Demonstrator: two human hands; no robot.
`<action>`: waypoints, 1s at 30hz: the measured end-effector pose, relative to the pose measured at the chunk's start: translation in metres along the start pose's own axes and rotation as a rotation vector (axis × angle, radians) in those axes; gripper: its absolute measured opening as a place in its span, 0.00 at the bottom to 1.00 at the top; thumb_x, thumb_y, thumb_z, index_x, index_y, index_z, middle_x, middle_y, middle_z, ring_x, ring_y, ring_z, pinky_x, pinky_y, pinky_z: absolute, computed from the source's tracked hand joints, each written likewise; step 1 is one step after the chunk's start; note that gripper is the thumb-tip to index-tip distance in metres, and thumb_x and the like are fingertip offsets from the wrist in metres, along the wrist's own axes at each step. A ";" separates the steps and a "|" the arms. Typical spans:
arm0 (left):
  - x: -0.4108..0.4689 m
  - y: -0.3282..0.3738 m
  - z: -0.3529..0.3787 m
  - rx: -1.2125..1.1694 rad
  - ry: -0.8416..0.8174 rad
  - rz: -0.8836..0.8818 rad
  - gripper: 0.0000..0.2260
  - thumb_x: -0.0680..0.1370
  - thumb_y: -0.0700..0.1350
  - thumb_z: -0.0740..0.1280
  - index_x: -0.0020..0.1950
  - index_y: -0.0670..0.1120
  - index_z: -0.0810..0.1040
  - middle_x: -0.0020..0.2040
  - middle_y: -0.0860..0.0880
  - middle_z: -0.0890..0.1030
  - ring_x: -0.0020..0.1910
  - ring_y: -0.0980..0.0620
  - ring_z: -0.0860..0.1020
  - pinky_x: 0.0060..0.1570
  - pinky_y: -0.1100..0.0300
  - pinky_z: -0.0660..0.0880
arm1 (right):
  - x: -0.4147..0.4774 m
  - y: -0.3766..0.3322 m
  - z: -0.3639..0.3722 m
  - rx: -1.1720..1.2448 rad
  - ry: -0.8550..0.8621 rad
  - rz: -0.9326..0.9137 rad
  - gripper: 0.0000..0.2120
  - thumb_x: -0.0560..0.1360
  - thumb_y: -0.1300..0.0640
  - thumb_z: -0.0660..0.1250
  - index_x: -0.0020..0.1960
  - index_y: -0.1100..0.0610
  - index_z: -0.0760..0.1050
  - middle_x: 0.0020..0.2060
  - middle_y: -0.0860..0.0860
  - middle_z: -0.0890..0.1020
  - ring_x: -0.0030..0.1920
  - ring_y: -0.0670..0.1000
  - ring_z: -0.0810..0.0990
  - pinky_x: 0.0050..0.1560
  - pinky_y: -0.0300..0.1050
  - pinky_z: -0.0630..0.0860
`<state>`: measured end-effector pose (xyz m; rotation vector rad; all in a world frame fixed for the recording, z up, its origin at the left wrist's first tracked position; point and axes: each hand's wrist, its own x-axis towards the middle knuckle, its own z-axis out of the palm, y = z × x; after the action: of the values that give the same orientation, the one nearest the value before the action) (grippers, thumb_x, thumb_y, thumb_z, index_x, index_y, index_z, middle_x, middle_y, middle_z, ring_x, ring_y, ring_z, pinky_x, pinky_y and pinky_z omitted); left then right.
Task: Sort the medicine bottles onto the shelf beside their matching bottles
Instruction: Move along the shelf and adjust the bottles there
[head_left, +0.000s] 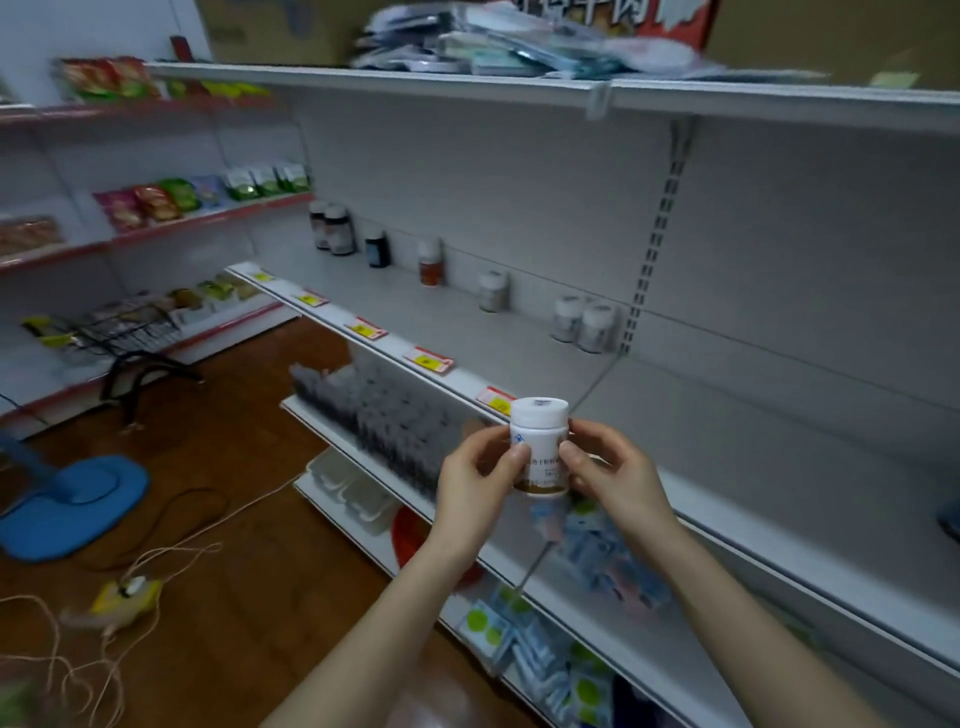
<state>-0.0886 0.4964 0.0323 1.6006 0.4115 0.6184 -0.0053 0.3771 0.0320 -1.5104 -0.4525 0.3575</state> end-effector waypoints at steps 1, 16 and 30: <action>0.008 0.000 -0.009 0.010 0.009 0.007 0.07 0.75 0.39 0.66 0.52 0.45 0.78 0.44 0.51 0.81 0.39 0.64 0.79 0.36 0.73 0.75 | 0.007 0.000 0.010 0.000 -0.011 0.004 0.12 0.74 0.64 0.65 0.56 0.56 0.74 0.44 0.45 0.80 0.36 0.34 0.80 0.33 0.29 0.75; 0.206 -0.035 -0.073 0.033 -0.031 -0.052 0.09 0.75 0.39 0.65 0.54 0.43 0.78 0.43 0.52 0.81 0.39 0.62 0.80 0.42 0.71 0.76 | 0.201 0.030 0.100 -0.004 -0.026 -0.008 0.10 0.73 0.62 0.66 0.47 0.47 0.76 0.45 0.48 0.81 0.44 0.44 0.80 0.47 0.38 0.78; 0.354 -0.073 -0.072 0.119 -0.284 -0.014 0.07 0.74 0.38 0.66 0.51 0.42 0.79 0.45 0.48 0.79 0.38 0.64 0.78 0.37 0.74 0.73 | 0.304 0.037 0.113 -0.209 0.125 0.016 0.09 0.74 0.56 0.66 0.54 0.52 0.73 0.49 0.45 0.79 0.49 0.39 0.78 0.46 0.32 0.76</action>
<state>0.1538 0.7741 0.0164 1.7674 0.2510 0.3529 0.2044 0.6266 0.0150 -1.7302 -0.3875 0.2316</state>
